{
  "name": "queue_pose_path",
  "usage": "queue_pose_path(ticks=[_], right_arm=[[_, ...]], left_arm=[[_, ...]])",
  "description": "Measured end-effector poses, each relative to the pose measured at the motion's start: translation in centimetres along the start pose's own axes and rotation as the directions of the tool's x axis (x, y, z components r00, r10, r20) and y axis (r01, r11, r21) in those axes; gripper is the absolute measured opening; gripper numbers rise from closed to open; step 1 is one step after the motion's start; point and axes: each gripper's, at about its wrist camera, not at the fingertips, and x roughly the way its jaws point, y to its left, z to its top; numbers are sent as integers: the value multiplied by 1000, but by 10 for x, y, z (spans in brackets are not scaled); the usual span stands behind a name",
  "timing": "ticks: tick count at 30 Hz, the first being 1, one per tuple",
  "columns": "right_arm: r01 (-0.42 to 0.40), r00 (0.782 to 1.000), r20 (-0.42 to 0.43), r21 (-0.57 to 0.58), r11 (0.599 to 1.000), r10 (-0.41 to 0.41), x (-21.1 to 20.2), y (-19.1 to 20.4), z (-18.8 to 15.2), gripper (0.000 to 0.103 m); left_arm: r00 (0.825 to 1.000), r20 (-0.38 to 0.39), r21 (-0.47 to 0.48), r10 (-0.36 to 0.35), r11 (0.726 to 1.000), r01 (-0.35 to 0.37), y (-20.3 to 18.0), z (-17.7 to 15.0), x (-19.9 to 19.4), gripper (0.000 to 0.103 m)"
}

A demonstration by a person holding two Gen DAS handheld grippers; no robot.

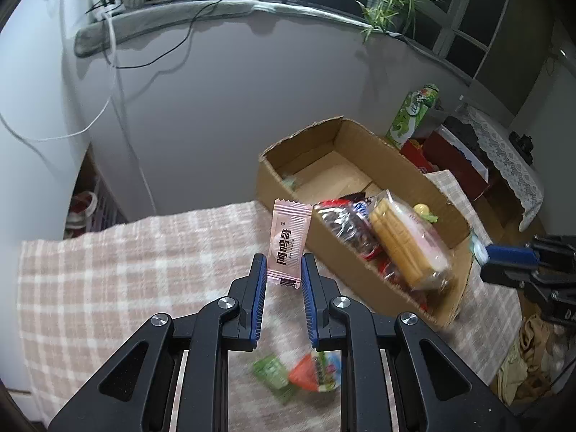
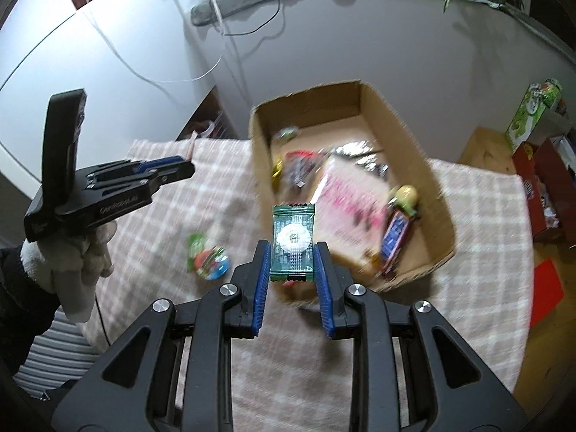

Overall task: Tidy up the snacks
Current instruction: 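Lift both candies toward the cardboard box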

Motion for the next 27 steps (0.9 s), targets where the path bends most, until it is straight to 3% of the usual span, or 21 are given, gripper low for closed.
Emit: queue_pose_path(ticks=[11, 27], right_arm=[[41, 999, 11, 10, 999, -41, 12, -27, 35, 25], [70, 997, -33, 34, 997, -69, 43, -50, 52, 25]], left_arm=[[1000, 9, 47, -10, 999, 10, -27, 24, 14, 18], [999, -31, 71, -26, 997, 28, -45, 39, 39, 18]])
